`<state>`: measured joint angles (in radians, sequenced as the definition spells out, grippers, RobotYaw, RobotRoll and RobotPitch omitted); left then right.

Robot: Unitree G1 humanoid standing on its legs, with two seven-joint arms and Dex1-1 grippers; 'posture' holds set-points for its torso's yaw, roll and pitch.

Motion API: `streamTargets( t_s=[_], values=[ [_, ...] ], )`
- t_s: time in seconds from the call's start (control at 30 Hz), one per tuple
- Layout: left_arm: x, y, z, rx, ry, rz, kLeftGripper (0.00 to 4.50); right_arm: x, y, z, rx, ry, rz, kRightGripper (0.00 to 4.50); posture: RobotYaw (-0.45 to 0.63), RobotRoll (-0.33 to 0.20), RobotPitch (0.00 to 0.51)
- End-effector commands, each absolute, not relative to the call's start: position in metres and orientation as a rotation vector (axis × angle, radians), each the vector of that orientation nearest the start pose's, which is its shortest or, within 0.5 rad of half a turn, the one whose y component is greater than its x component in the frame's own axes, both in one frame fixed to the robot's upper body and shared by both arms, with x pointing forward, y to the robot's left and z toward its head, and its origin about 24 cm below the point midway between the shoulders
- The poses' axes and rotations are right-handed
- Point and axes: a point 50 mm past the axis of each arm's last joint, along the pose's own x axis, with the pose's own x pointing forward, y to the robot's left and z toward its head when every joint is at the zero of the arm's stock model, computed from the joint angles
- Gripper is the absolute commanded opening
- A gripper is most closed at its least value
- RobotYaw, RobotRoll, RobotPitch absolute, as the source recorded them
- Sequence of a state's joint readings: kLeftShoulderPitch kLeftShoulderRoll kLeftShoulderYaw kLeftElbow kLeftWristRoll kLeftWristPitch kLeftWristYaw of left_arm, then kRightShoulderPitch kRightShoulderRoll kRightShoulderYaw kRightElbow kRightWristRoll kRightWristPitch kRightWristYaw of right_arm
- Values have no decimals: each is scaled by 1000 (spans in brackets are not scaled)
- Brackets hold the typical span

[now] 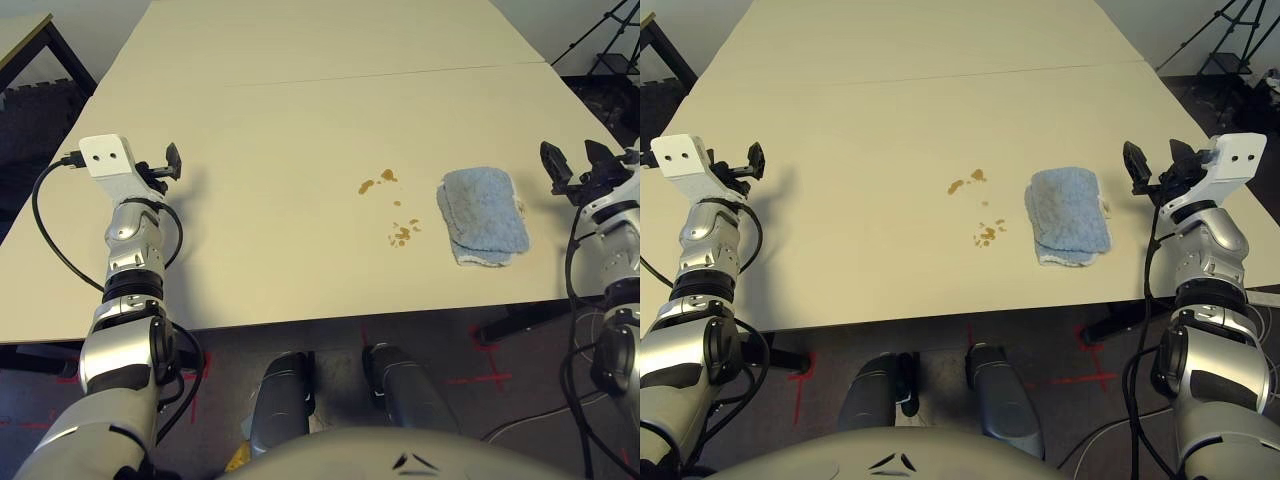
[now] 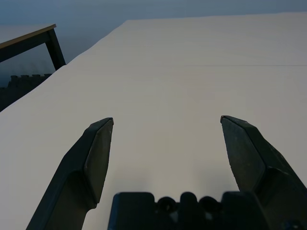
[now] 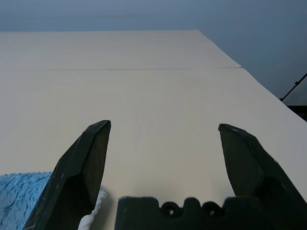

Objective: Wipe the water off the table with a rag.

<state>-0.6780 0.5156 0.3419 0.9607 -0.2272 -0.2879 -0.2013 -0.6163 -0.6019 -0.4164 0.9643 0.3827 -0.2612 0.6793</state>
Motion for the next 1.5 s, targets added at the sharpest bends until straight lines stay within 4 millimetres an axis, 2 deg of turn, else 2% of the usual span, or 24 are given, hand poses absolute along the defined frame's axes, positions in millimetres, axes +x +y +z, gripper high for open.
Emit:
streamTargets(
  t_s=[0.03,0.27,0.4,0.5,0.6,0.77,0.9,1.13,1.33,1.5],
  values=[
    [341,325,113,62,-127,254,4500,320,-343,122,33,-206,76,4473,-206,0,139],
    [347,317,116,65,-124,188,4500,317,-345,122,28,-212,67,4473,-225,0,146],
    [352,307,121,59,-134,68,4500,314,-345,120,27,-209,62,4473,-245,0,144],
    [354,291,125,60,-142,-125,4500,313,-346,120,27,-203,59,4473,-250,0,142],
    [349,273,127,90,-141,-390,4500,313,-346,120,26,-195,58,4473,-253,0,142],
    [330,253,128,93,-88,-784,4500,314,-346,122,28,-181,62,4473,-251,0,141],
    [315,243,130,49,-23,-993,4500,315,-346,123,30,-168,70,4473,-251,0,141],
    [314,238,132,45,10,-1053,4500,317,-340,125,87,-90,149,4473,-255,0,135],
    [316,234,127,51,12,-1053,4500,303,-318,121,149,121,331,4473,-263,0,135],
    [317,234,125,55,12,-1043,4500,293,-302,113,180,252,368,4473,-270,0,137]
  ],
)
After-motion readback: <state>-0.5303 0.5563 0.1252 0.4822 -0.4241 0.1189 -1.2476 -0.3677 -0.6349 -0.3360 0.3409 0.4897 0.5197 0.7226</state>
